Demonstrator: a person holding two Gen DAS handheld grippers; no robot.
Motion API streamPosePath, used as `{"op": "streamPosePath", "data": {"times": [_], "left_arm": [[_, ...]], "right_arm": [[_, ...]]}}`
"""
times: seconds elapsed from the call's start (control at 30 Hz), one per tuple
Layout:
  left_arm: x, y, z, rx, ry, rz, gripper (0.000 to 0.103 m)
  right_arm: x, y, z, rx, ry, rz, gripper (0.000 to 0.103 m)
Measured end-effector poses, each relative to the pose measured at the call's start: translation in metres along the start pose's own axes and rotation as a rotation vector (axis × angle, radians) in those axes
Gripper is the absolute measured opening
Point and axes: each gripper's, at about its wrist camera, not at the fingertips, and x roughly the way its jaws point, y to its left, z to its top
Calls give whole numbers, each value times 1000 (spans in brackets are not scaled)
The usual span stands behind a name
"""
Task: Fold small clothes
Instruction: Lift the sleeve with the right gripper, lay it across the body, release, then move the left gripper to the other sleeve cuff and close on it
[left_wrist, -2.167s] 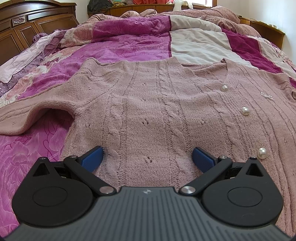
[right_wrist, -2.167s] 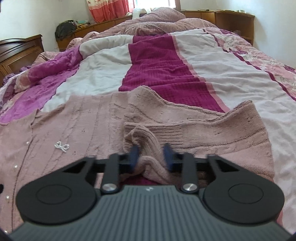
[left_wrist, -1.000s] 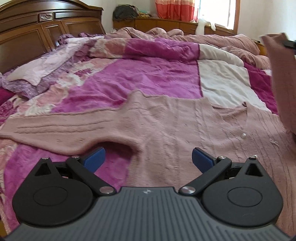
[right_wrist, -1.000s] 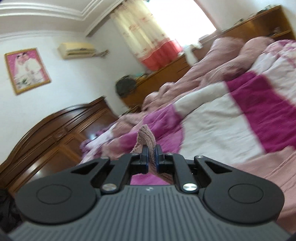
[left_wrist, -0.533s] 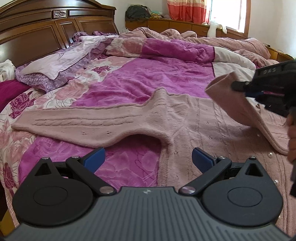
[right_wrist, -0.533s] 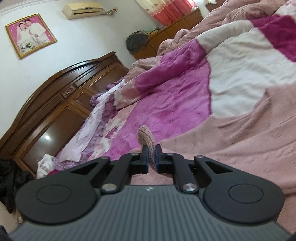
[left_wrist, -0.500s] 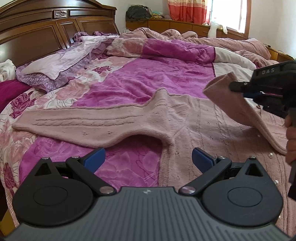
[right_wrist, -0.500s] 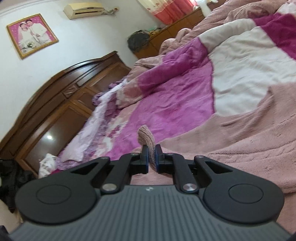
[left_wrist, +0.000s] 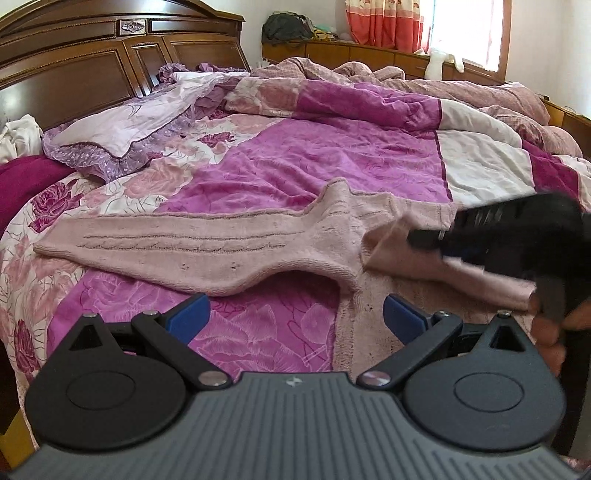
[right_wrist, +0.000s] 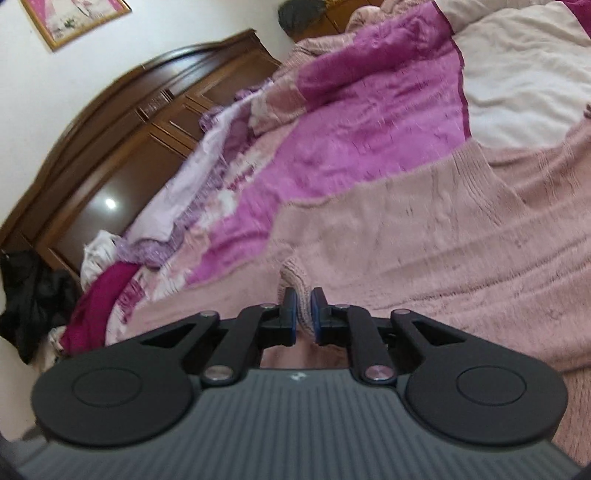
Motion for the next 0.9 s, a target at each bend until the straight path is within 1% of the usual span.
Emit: {"op": "streamPosePath", "data": {"times": [0.03, 0.07, 0.1, 0.13, 0.23, 0.3, 0.4, 0.5, 0.57, 0.63, 0.7, 0.77, 0.9], "left_arm": [[-1, 0, 1, 0, -4, -3, 103], [-1, 0, 2, -1, -8, -7, 103], [-2, -1, 4, -3, -12, -13, 103], [-3, -1, 5, -6, -17, -19, 103], [-7, -5, 11, -13, -34, -44, 103], [-7, -10, 17, -9, -43, -66, 103], [-4, -23, 27, 10, -57, -91, 103], [3, -42, 36, 34, -67, -122, 103], [11, -55, 39, 44, -60, -140, 103], [21, -67, 39, 50, -42, -146, 103], [30, -74, 37, 49, -16, -144, 103], [35, -74, 35, 32, -5, -131, 103], [39, -56, 36, -20, 0, -70, 103]], "right_arm": [[-3, 0, -1, 1, 9, 2, 30], [-7, 0, -1, 0, 8, 12, 39], [-15, 0, -1, -6, -7, 30, 58], [-20, -1, 0, -11, -25, 45, 68], [-44, -6, 5, -44, -69, 83, 69], [-60, -14, 9, -55, -85, 62, 69], [-84, -34, 14, -59, -114, -38, 69], [-112, -58, 15, -71, -153, -177, 69], [-129, -72, 15, -77, -175, -269, 69], [-145, -86, 12, -78, -196, -340, 69], [-160, -100, 7, -72, -207, -386, 69], [-169, -110, 1, -72, -208, -413, 69], [-176, -119, -15, -78, -191, -444, 69]]}}
